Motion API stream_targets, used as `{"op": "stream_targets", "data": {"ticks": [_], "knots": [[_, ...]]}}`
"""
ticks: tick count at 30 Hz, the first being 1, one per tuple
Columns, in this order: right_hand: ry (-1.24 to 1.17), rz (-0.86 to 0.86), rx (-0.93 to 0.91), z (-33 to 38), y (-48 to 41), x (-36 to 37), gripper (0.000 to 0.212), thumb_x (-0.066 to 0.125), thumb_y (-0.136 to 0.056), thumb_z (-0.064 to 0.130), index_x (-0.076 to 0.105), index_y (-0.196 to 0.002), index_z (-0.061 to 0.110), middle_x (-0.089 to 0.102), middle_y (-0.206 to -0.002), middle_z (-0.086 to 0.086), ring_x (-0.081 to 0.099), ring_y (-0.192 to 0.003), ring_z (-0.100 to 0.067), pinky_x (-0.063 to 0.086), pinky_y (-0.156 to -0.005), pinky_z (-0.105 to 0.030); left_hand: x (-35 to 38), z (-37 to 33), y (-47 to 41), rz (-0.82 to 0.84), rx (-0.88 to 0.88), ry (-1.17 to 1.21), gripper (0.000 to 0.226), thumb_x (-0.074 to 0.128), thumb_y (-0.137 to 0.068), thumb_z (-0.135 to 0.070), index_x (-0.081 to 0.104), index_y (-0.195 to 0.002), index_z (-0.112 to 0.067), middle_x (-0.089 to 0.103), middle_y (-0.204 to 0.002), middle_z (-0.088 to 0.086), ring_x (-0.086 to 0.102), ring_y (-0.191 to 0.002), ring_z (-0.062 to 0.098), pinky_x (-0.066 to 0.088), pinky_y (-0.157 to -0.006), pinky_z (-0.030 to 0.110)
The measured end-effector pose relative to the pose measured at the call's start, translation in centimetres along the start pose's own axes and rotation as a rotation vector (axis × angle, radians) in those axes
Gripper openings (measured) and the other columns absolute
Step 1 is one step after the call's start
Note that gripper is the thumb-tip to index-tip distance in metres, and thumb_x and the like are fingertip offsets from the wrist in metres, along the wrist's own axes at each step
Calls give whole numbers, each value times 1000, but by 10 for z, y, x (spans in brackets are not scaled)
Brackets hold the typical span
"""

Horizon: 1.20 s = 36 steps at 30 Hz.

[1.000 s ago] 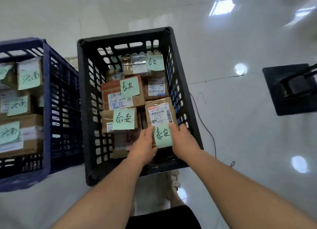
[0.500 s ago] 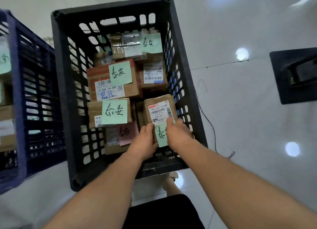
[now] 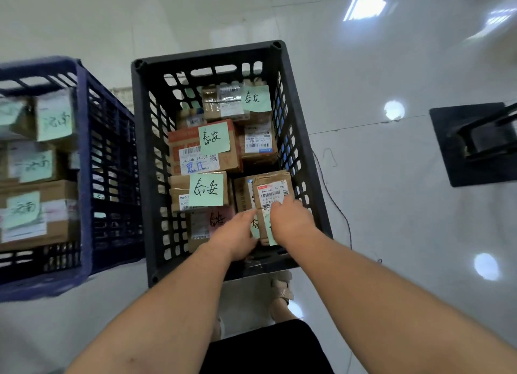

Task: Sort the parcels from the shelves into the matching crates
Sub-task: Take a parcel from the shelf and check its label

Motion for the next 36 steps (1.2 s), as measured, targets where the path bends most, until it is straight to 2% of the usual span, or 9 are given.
{"op": "stream_targets", "data": {"ticks": [6, 8, 11, 16, 21, 29, 36], "knots": [[22, -245, -142, 24, 53, -65, 44, 53, -91, 12, 41, -133, 11, 38, -131, -15, 40, -121, -30, 44, -90, -39, -66, -6, 73, -316, -63, 20, 68, 55, -93, -34, 21, -151, -20, 27, -155, 1, 29, -140, 20, 30, -113, 40], [40, -326, -202, 35, 69, -86, 38, 52, -92, 16, 42, -129, 11, 40, -129, -14, 40, -119, -29, 45, -86, -38, -84, -6, 101, -410, -109, -14, 69, 53, -94, -38, 19, -151, -19, 21, -158, 3, 24, -142, 22, 26, -115, 40], [77, -387, -282, 55, 92, -112, 41, 52, -94, 24, 41, -132, 11, 39, -130, -14, 40, -121, -29, 45, -86, -38, -107, -5, 137, -538, -181, -68, 69, 50, -94, -45, 20, -150, -18, 15, -159, 5, 21, -143, 23, 21, -117, 39], [186, -453, -410, 91, 125, -137, 48, 46, -96, 40, 41, -134, 12, 40, -133, -13, 39, -122, -28, 42, -92, -39, -124, 6, 190, -618, -342, -94, 75, 35, -95, -59, 10, -153, -19, -1, -161, 4, 2, -148, 20, 5, -120, 44], [242, -521, -577, 136, 163, -147, 51, 43, -95, 48, 45, -132, 13, 40, -135, -13, 38, -124, -30, 37, -99, -42, -128, 29, 245, -694, -474, -98, 76, 27, -94, -63, 7, -153, -20, -3, -161, 5, -1, -148, 22, 4, -119, 48], [381, -614, -782, 224, 248, -123, 54, 47, -94, 49, 44, -133, 12, 40, -135, -14, 38, -125, -32, 36, -101, -42, -102, 87, 359, -876, -617, -23, 75, 26, -94, -63, 6, -153, -21, -2, -161, 5, 1, -148, 21, 4, -119, 48], [495, -632, -948, 298, 348, -50, 58, 46, -94, 49, 39, -138, 14, 37, -142, -15, 35, -130, -32, 34, -104, -43, -16, 146, 479, -930, -784, 95, 75, 27, -94, -62, 3, -153, -22, -5, -161, 5, -1, -148, 22, 3, -119, 47]]}}
Point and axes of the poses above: each hand's wrist, its own y-axis away from the middle knuckle, its own x-axis out of the palm, z = x × y, the point moved 5 cm from there along -y, towards the middle knuckle
